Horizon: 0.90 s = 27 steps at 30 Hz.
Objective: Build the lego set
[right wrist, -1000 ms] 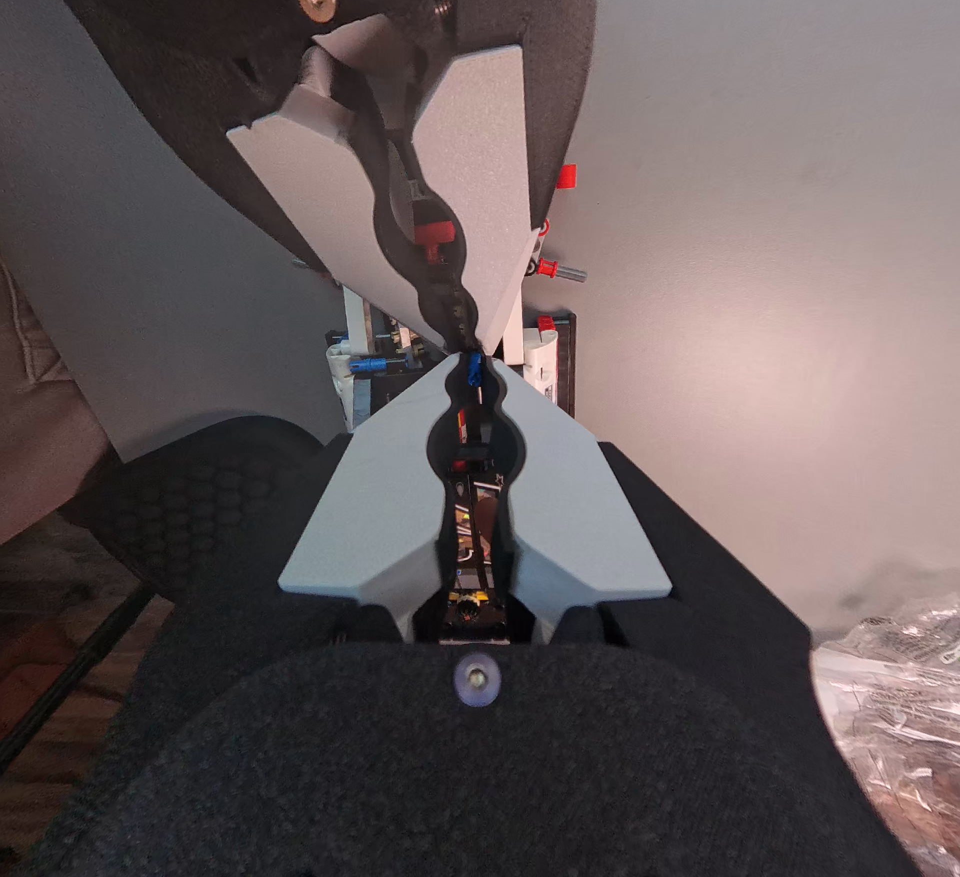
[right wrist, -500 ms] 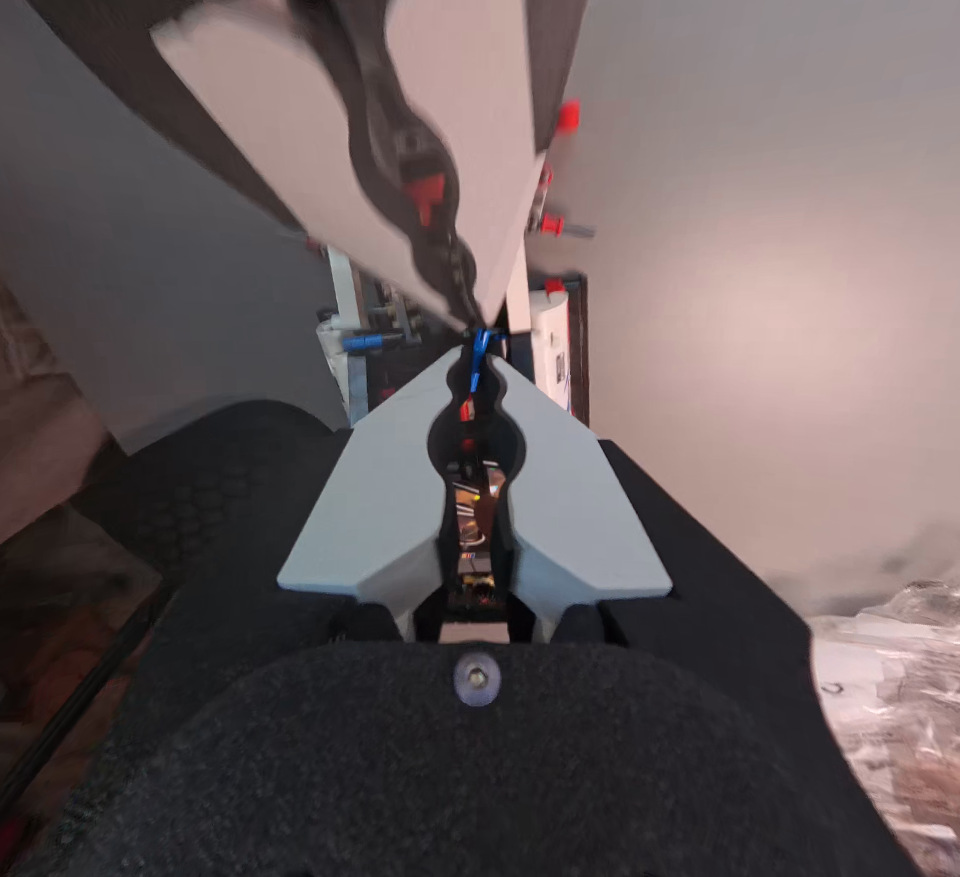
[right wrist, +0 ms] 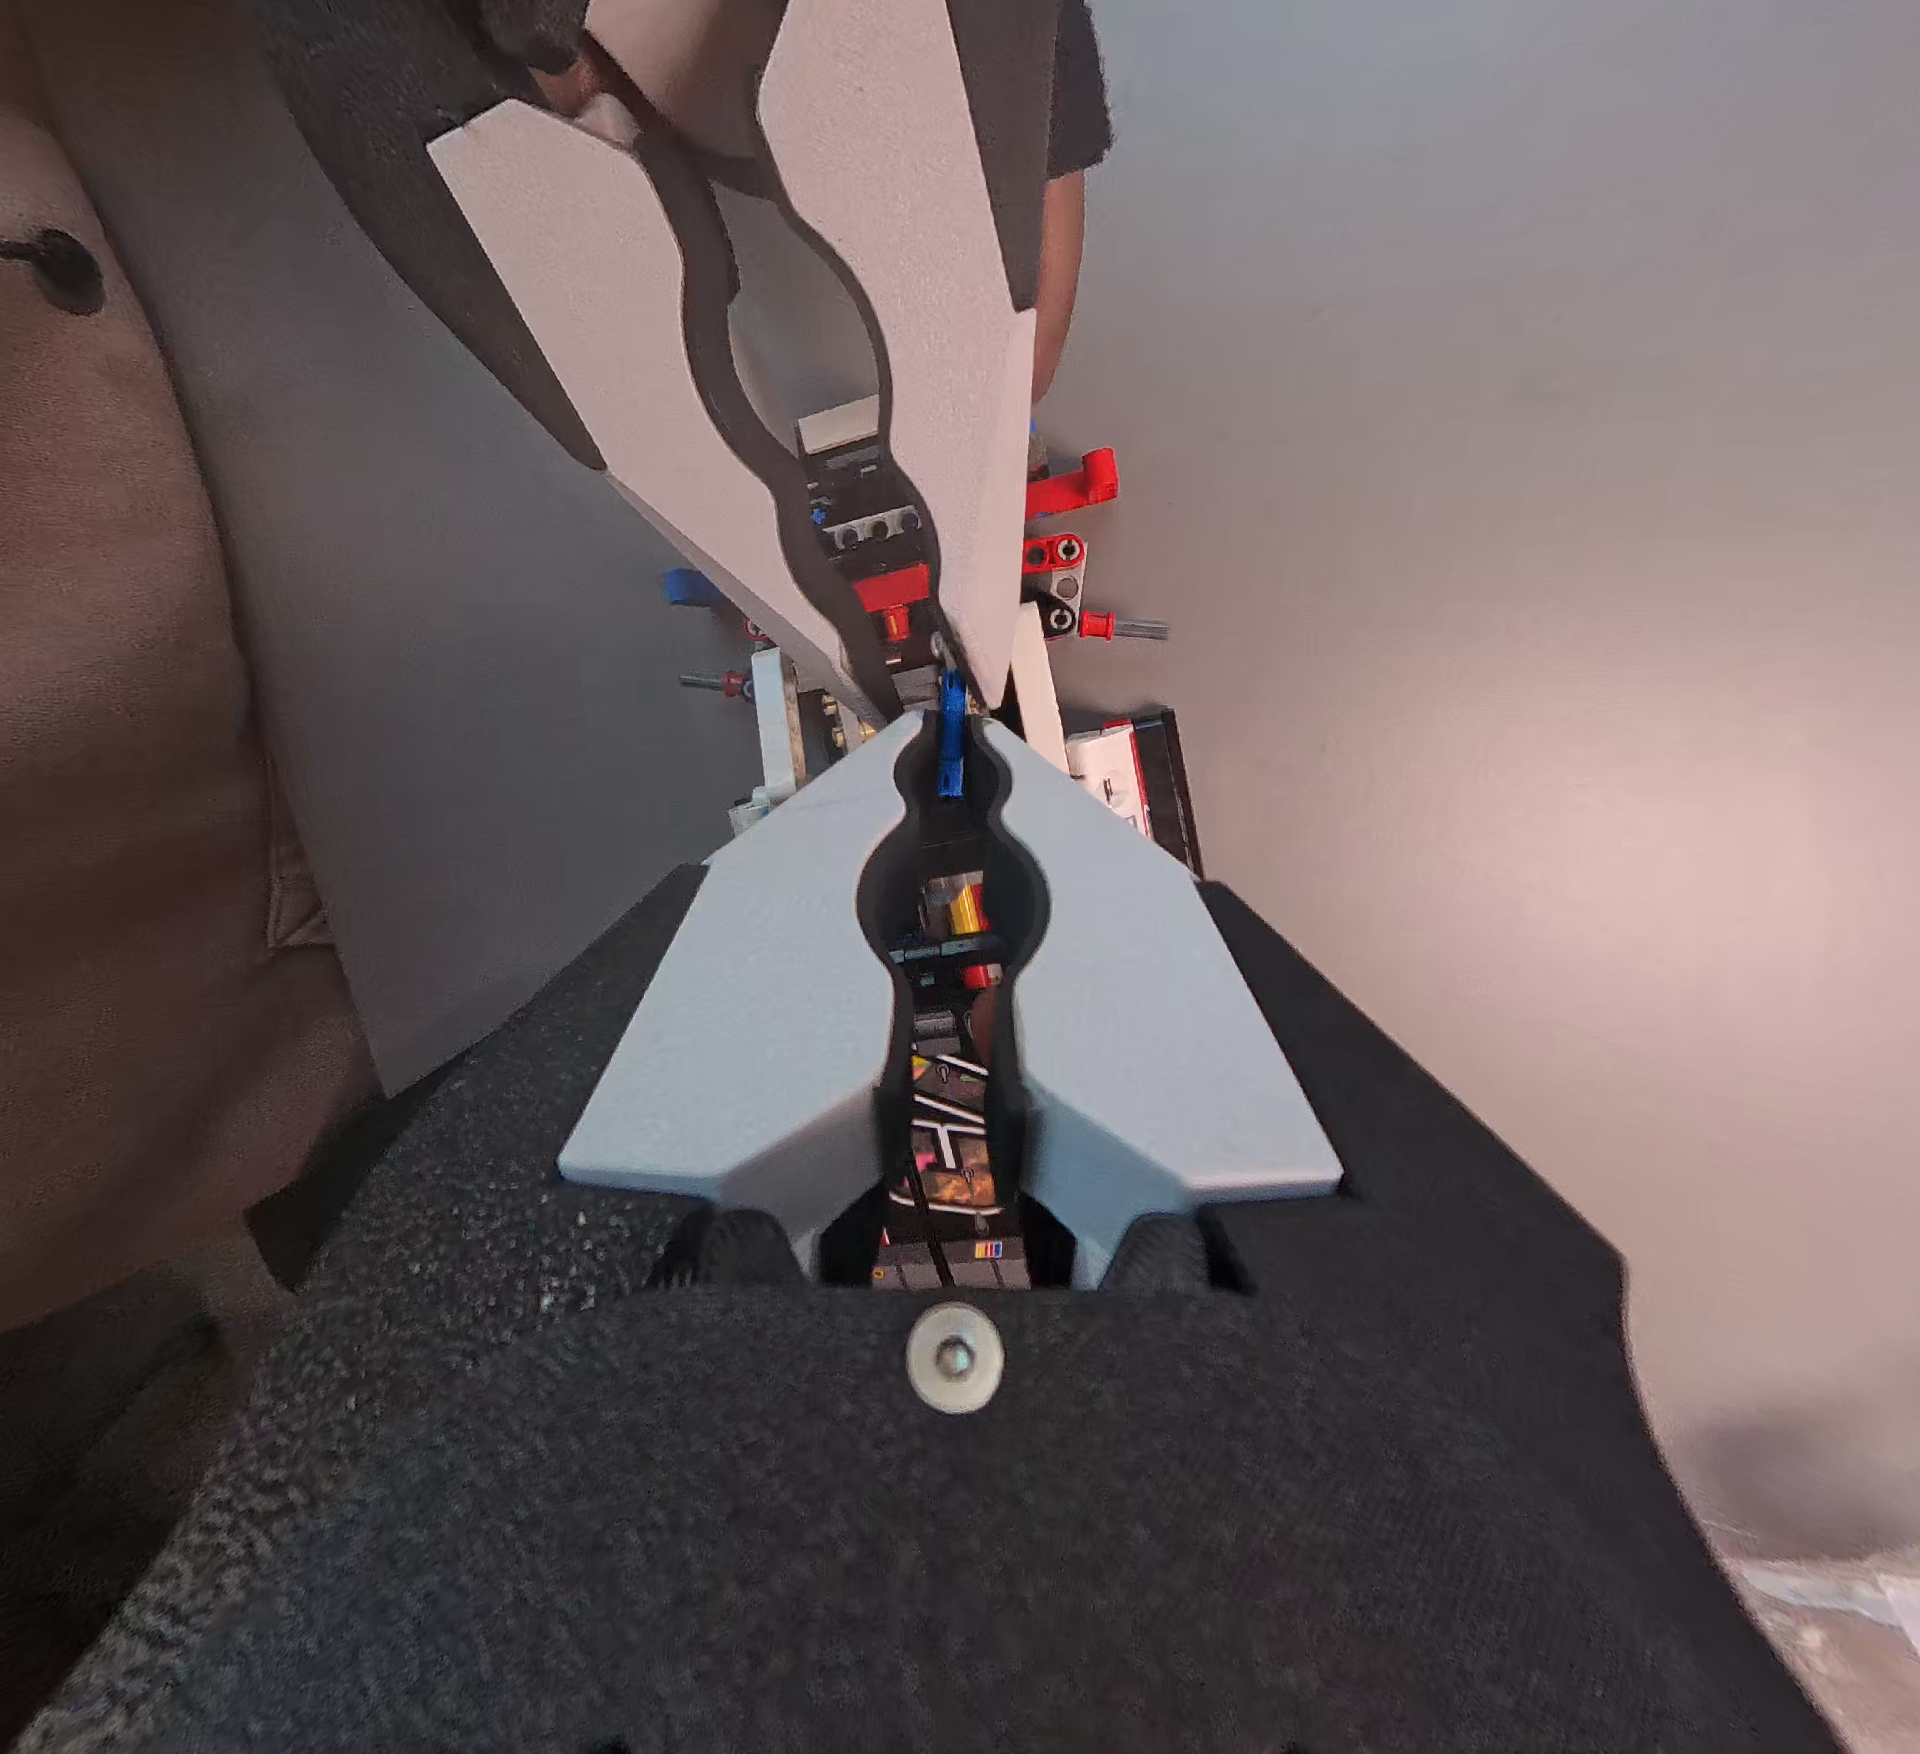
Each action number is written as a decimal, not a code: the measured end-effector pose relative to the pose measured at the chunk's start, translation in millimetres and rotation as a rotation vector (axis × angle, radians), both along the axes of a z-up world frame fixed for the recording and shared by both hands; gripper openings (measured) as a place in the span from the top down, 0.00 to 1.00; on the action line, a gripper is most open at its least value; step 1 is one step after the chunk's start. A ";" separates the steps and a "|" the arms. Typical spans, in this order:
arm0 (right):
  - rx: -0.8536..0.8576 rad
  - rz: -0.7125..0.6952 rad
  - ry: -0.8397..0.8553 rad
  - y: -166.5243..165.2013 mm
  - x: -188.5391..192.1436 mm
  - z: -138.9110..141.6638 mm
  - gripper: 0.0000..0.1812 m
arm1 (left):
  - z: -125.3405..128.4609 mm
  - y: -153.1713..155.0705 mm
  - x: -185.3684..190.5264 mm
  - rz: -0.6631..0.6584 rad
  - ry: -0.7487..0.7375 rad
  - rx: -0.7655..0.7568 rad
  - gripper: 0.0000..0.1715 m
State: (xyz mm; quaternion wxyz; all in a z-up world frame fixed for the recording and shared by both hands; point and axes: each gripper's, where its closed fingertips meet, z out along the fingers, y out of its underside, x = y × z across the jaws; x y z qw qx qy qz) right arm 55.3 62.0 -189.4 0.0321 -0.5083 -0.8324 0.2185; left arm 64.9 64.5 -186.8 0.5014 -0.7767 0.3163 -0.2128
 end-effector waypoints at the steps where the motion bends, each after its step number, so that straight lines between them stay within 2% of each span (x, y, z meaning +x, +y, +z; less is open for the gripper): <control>1: -0.008 -0.005 0.010 0.4 -0.1 -0.1 0.99 | -2.0 0.3 -0.2 0.001 0.021 0.001 0.93; 6: -0.102 -0.033 0.086 -2.6 -3.7 6.6 0.99 | -1.1 1.3 -1.7 0.002 0.057 0.043 0.99; 8: -0.164 -0.048 0.168 -4.0 -7.7 17.9 1.00 | 10.5 0.3 -2.7 -0.005 -0.033 0.061 0.99; 12: -0.186 -0.009 0.346 -5.8 -4.9 31.0 0.92 | 28.5 -2.0 -8.9 -0.017 -0.211 0.069 0.99; 17: -0.258 -0.057 0.498 -9.6 -4.8 44.3 0.92 | 33.1 -4.1 -3.0 -0.037 -0.248 0.071 0.99; 20: -0.260 -0.077 0.520 -10.7 -5.7 44.9 0.98 | 34.4 -5.8 2.2 -0.046 -0.250 0.072 0.99; 27: -0.256 -0.127 0.513 -8.0 -7.5 46.4 0.99 | 34.0 -4.0 -3.5 -0.028 -0.247 0.050 0.98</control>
